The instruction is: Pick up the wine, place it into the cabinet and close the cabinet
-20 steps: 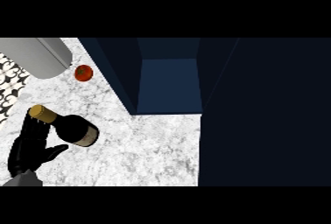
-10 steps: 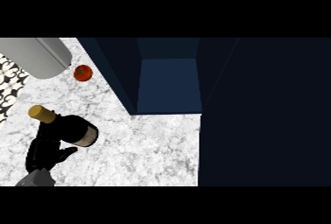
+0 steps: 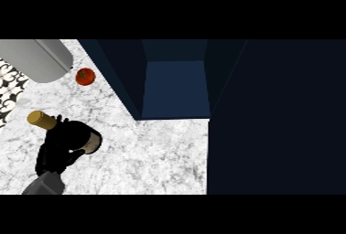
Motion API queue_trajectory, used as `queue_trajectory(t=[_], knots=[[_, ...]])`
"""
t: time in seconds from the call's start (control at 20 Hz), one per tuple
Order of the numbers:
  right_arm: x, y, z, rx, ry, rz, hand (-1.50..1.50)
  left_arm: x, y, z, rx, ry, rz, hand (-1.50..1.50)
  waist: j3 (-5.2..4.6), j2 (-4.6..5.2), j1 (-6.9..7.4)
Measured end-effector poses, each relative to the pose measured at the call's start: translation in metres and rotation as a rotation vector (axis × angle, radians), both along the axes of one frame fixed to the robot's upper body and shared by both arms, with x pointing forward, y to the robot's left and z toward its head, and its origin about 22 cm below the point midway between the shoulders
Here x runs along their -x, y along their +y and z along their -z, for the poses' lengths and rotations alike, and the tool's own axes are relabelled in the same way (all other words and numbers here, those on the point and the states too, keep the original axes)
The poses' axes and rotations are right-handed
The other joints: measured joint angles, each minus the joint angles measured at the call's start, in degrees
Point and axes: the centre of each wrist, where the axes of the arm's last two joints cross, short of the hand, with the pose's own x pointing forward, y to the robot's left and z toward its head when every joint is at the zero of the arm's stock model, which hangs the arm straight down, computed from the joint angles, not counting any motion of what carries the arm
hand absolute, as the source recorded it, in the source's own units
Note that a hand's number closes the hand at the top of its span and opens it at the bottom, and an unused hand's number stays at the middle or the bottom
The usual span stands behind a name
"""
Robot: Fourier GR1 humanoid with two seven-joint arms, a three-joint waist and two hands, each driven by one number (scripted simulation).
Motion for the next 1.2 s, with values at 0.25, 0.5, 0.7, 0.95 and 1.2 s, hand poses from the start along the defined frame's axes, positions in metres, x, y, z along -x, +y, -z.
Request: queue_trajectory(t=[0.25,0.5,0.7,0.95,1.2], knots=[[0.004,-0.001,0.005,-0.006,0.002,-0.012,-1.50,-0.001,-0.003,0.003,0.025,0.005,0.035,1.50,0.00,-0.01,-0.12],[0.003,0.004,0.005,-0.021,0.008,-0.023,-1.50,-0.012,-0.008,-0.001,0.070,0.000,0.110,1.50,-0.03,-0.01,-0.14],[0.002,0.001,0.005,-0.010,0.006,-0.012,-1.50,-0.014,-0.018,0.001,0.018,-0.007,0.131,1.50,-0.01,0.04,-0.12],[0.005,-0.002,0.006,0.006,0.021,0.000,-1.50,-0.009,-0.036,0.006,-0.149,-0.062,0.161,1.50,0.34,-0.52,0.54],[0.006,-0.002,0.008,-0.010,0.022,0.016,-1.50,-0.005,-0.051,0.004,-0.321,-0.151,0.155,1.50,0.62,-0.92,1.17]])
